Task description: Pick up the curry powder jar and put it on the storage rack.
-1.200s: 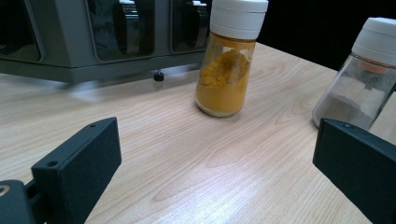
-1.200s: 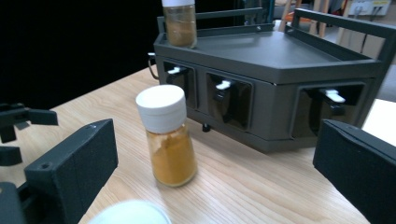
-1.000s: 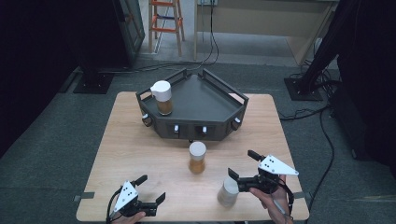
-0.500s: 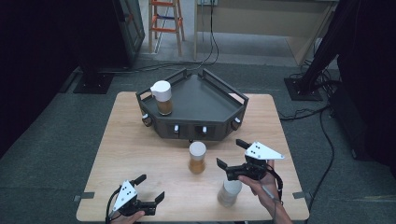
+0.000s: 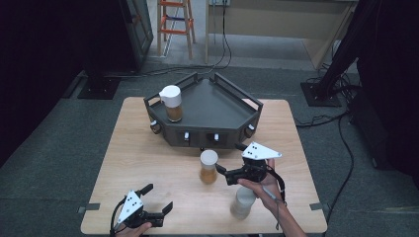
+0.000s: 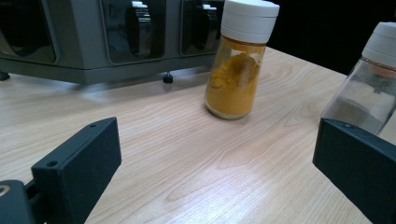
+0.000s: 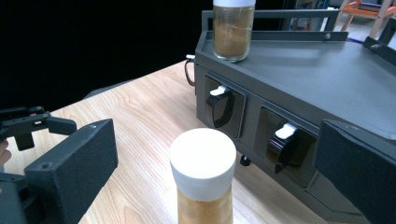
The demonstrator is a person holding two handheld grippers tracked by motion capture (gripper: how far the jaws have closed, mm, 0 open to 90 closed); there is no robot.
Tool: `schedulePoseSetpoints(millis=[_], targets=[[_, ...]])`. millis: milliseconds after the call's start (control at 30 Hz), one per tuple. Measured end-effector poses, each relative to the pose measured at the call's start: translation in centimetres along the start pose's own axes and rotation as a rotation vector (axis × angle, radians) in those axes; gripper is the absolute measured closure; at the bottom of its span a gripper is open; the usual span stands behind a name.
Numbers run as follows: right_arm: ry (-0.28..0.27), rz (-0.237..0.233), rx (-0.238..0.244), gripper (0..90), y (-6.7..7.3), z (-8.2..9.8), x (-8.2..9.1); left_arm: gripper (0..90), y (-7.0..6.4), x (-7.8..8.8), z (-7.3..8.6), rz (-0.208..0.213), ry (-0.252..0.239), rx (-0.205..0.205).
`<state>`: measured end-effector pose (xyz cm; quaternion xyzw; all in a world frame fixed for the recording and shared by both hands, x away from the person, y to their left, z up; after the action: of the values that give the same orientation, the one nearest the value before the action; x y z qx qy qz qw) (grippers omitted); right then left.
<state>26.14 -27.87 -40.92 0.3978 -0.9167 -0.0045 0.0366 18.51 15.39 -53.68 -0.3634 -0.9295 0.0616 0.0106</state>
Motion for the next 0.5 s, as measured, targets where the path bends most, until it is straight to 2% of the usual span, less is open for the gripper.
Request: schedulePoseSetpoints(millis=[133,267,500], targets=[[0.014,-0.002,0.006,0.0,0.1,0.0,-0.9,0.9,0.0,0.0,0.0,0.0,0.0,-0.002],[0.009,0.004,-0.014,0.0,0.3,0.0,-1.7,0.9,0.0,0.0,-0.1,0.0,-0.002,-0.003],[0.027,0.012,-0.02,0.0,1.6,0.1,-3.2,0.9,-0.1,0.2,-0.2,0.001,-0.011,-0.004]])
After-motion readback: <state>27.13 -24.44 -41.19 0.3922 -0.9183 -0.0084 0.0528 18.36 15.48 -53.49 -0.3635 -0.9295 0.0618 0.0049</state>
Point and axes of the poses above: each handheld gripper's, and its own axes: x roughly backward along the jaws, z roughly out of its underside, y roughly to its left, the point moved 9 cm from there along -x, roughly forward along the jaws, and after that the axes turned 15 degrees about -y, right-handed, at the moved point
